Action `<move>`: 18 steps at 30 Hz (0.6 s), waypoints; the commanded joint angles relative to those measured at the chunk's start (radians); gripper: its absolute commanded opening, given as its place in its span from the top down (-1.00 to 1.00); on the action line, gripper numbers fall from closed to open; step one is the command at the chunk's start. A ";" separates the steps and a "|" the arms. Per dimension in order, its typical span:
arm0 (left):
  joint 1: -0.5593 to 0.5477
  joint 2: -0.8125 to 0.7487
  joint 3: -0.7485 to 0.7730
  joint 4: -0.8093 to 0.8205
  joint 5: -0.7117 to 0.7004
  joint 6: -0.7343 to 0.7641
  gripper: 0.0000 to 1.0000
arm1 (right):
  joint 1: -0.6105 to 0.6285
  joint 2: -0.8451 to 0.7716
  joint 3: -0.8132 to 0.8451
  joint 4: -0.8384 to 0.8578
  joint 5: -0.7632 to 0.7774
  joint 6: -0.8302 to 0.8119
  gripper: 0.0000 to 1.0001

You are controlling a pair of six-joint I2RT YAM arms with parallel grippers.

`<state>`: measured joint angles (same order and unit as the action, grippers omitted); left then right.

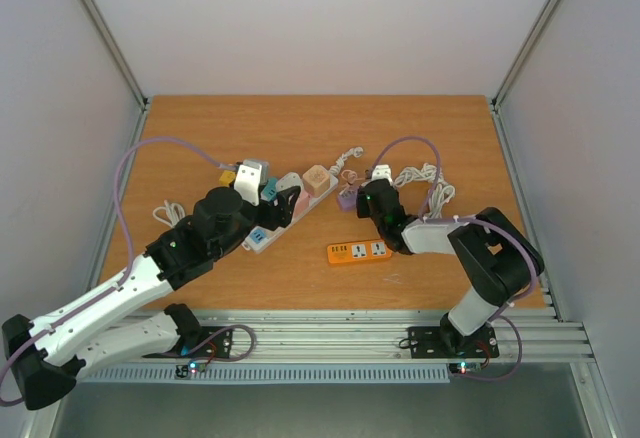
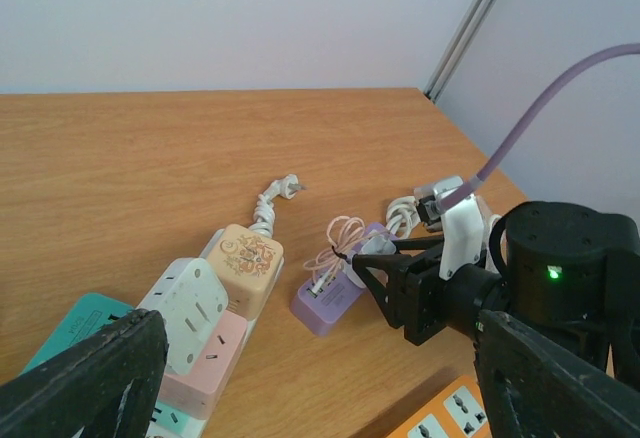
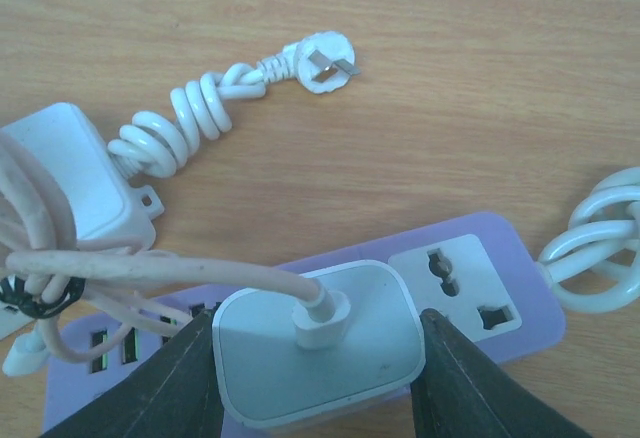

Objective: Insert the plug

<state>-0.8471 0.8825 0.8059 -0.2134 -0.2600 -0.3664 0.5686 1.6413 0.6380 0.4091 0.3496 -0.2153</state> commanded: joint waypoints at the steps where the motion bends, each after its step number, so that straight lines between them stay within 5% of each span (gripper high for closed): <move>1: 0.008 -0.008 0.013 0.026 -0.023 0.012 -0.70 | 0.020 0.078 -0.084 0.065 -0.024 0.013 0.20; 7: 0.014 -0.019 0.012 0.023 -0.022 0.014 -0.70 | 0.020 0.122 -0.108 0.133 -0.007 0.011 0.12; 12: 0.019 -0.012 0.016 0.015 -0.023 0.015 -0.70 | 0.020 0.010 -0.081 0.046 -0.007 0.014 -0.10; 18: 0.030 -0.008 0.022 0.014 -0.019 0.018 -0.71 | 0.020 -0.115 0.134 -0.381 0.023 0.040 -0.91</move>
<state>-0.8268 0.8814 0.8059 -0.2192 -0.2634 -0.3588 0.5835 1.6070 0.6331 0.3214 0.3534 -0.2012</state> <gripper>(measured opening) 0.852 0.873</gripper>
